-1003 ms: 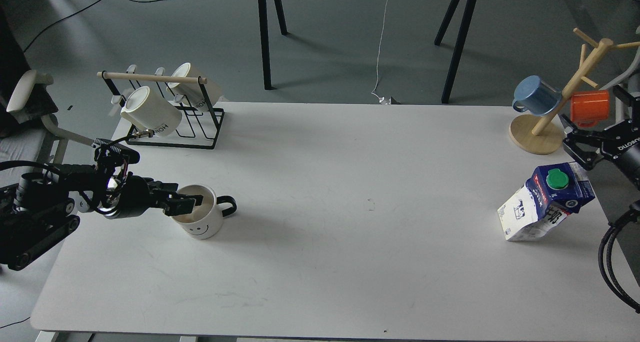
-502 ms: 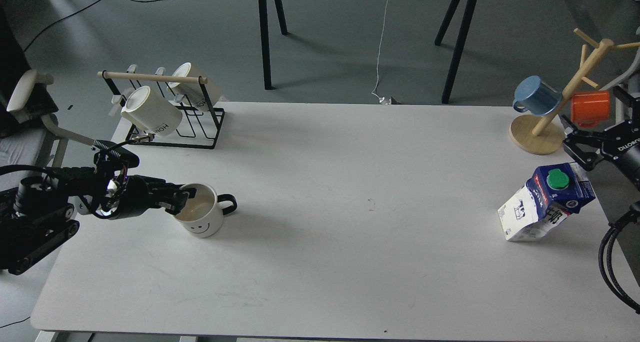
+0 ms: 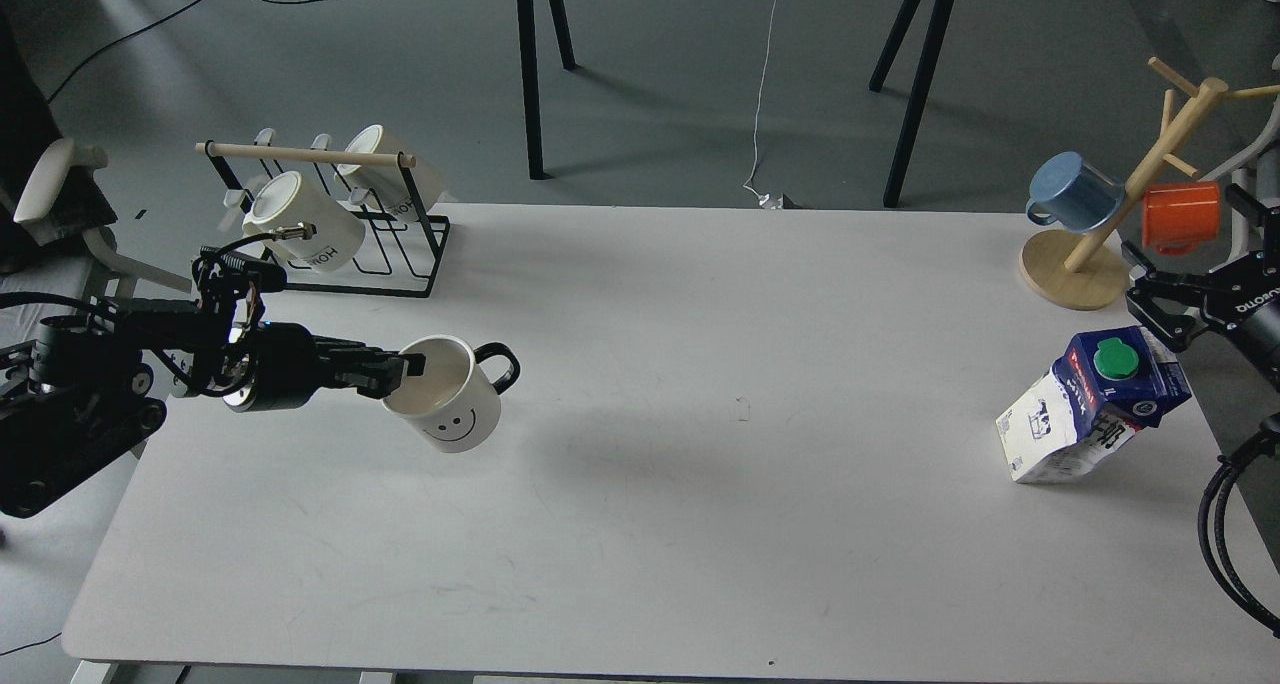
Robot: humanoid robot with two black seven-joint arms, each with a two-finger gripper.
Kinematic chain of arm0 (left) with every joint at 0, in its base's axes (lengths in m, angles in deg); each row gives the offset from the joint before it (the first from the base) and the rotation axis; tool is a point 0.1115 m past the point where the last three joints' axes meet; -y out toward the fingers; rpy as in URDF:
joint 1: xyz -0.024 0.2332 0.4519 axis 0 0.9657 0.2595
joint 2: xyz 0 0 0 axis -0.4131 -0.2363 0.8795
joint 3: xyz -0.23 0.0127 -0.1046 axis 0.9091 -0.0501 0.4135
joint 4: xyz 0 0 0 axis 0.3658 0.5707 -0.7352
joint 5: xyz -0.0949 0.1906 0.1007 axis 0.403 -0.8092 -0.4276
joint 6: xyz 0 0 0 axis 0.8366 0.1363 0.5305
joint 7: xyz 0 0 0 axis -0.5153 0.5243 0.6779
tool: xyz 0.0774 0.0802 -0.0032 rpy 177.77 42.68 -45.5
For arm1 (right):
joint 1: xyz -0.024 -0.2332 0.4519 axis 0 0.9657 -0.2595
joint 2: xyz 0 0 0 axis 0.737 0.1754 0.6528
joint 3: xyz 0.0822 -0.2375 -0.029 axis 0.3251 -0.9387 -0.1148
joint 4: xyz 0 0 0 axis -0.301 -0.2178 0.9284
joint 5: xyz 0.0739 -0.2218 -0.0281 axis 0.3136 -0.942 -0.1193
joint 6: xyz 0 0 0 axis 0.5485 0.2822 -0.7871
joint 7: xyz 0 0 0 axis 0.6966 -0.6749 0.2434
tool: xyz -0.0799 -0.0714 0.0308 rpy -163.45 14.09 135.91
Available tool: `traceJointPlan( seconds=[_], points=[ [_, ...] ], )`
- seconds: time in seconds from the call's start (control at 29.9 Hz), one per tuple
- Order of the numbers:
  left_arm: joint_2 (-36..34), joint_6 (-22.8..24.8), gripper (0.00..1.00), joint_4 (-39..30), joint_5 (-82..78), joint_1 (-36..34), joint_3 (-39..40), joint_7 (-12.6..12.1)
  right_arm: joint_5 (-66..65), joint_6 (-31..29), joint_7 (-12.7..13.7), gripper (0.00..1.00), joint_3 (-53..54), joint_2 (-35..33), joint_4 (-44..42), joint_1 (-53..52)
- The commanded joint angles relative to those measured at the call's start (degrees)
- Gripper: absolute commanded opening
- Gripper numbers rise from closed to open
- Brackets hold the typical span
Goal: Place cup and milk with both arms
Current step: 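Drag the white mug with the left gripper toward the table center, then release the mug and raise the left arm away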
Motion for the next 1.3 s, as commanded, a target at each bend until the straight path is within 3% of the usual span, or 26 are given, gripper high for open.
traceJointPlan(
  seconds=[0.0,0.3,0.53,0.67,1.04,1.1,1.2,1.27],
  points=[
    [3.4,2.1,0.00,-0.1,2.0,-6.2,0.0,0.0,0.0,0.0,-0.1,0.94,0.1,0.0,-1.0,0.0],
    [24.4,2.1,0.00,15.1,-8.7,-10.0,-2.8,0.0,0.6,0.0,-2.6,0.94,0.3,0.0,-6.0,0.4],
    [36.2,-2.1,0.00,23.3,-11.8,-9.2,-4.3,0.0,0.6,0.0,-2.6,0.94,1.0,0.0,-7.0,0.3],
    [39.0,-4.3,0.00,26.5,-11.8,-9.2,-6.2,0.0,0.6,0.0,-2.6,0.94,1.0,-0.1,-7.0,0.3],
    [37.8,-4.4,0.13,26.6,-11.1,-8.3,-6.3,0.0,0.6,0.0,-2.6,0.94,1.0,-0.2,-7.1,0.4],
    [37.4,-4.0,0.20,26.4,-10.5,-8.3,-5.5,0.0,0.6,0.0,-2.5,0.94,1.0,-0.2,-7.0,0.5],
    [35.9,-3.4,0.55,25.8,-3.5,-8.3,-5.2,0.0,1.0,0.0,-2.5,0.94,1.0,-0.2,-6.9,0.5],
    [35.4,-1.6,0.70,25.6,0.9,-8.4,-5.3,0.0,2.3,0.0,-2.5,0.94,1.2,-0.2,-6.9,0.6]
  ],
)
